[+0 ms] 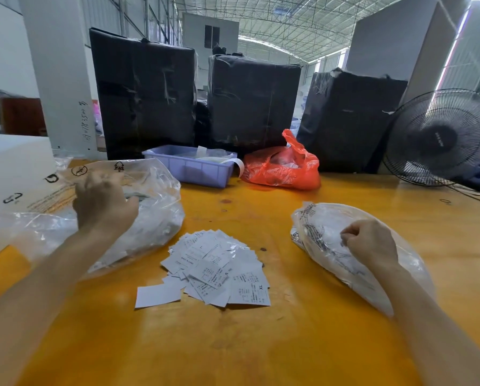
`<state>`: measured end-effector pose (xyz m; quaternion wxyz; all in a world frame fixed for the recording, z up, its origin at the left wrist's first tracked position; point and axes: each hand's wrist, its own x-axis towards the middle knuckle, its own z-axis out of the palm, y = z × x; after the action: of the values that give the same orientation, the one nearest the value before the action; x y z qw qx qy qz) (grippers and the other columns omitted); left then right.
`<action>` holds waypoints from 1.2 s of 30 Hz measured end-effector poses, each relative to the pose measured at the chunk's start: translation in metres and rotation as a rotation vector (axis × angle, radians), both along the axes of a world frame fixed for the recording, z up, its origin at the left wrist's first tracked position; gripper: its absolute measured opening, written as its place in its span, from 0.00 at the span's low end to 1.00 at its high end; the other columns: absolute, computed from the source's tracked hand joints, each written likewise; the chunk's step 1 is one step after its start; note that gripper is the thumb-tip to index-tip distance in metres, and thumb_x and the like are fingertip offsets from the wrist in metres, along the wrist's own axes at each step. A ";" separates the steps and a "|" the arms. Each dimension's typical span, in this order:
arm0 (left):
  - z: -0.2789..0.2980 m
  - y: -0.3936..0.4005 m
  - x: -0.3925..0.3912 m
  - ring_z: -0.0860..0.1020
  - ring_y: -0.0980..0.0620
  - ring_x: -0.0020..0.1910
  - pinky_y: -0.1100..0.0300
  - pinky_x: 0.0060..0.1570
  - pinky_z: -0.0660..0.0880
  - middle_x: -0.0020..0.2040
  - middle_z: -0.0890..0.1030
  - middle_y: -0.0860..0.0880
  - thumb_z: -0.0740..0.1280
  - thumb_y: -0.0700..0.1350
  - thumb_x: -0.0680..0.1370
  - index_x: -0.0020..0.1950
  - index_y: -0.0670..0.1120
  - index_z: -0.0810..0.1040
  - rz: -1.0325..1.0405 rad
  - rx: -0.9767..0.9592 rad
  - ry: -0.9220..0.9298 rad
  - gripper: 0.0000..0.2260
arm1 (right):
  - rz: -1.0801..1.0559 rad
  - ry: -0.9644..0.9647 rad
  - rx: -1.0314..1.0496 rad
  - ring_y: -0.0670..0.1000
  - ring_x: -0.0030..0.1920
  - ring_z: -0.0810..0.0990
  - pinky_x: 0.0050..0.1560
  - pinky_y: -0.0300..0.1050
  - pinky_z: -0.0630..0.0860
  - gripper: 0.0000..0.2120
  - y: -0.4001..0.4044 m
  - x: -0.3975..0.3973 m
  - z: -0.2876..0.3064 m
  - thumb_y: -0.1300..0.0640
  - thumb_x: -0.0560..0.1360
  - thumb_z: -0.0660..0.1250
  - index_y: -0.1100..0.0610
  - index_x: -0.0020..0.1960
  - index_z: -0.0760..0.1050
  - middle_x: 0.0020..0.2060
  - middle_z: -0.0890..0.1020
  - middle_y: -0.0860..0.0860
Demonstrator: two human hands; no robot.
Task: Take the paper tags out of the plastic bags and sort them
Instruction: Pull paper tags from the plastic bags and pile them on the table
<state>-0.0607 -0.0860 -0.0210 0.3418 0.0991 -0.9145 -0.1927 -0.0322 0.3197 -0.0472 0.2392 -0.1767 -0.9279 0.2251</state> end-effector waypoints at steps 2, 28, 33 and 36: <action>0.001 0.019 0.004 0.69 0.35 0.61 0.44 0.58 0.67 0.61 0.74 0.35 0.68 0.39 0.74 0.64 0.37 0.74 -0.100 -0.003 0.034 0.19 | -0.001 -0.004 0.011 0.55 0.44 0.77 0.42 0.44 0.70 0.03 -0.002 0.001 0.001 0.60 0.73 0.71 0.59 0.41 0.82 0.44 0.83 0.57; 0.001 0.098 0.044 0.79 0.57 0.30 0.67 0.33 0.77 0.33 0.84 0.48 0.72 0.40 0.71 0.44 0.42 0.82 -0.842 0.981 -0.486 0.04 | 0.806 0.042 -0.715 0.44 0.28 0.78 0.30 0.35 0.74 0.07 -0.130 0.023 0.021 0.66 0.68 0.74 0.58 0.44 0.78 0.30 0.81 0.50; -0.004 0.091 0.037 0.80 0.55 0.34 0.66 0.36 0.79 0.38 0.84 0.46 0.73 0.40 0.70 0.43 0.41 0.81 -0.729 1.040 -0.403 0.04 | 0.908 -0.522 -0.048 0.45 0.39 0.80 0.38 0.38 0.76 0.14 -0.118 0.024 0.018 0.57 0.64 0.79 0.49 0.44 0.77 0.40 0.82 0.45; -0.006 0.089 0.036 0.81 0.54 0.34 0.65 0.35 0.80 0.38 0.84 0.46 0.73 0.39 0.69 0.42 0.40 0.81 -0.718 1.052 -0.406 0.05 | 0.916 -0.616 0.029 0.45 0.39 0.77 0.38 0.43 0.77 0.19 -0.120 0.025 0.015 0.55 0.62 0.80 0.49 0.49 0.77 0.41 0.79 0.44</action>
<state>-0.0248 0.0030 -0.0269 -0.0160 -0.0236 -0.7211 -0.6922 -0.0074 0.1997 -0.0318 -0.1633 0.1907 -0.9400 0.2312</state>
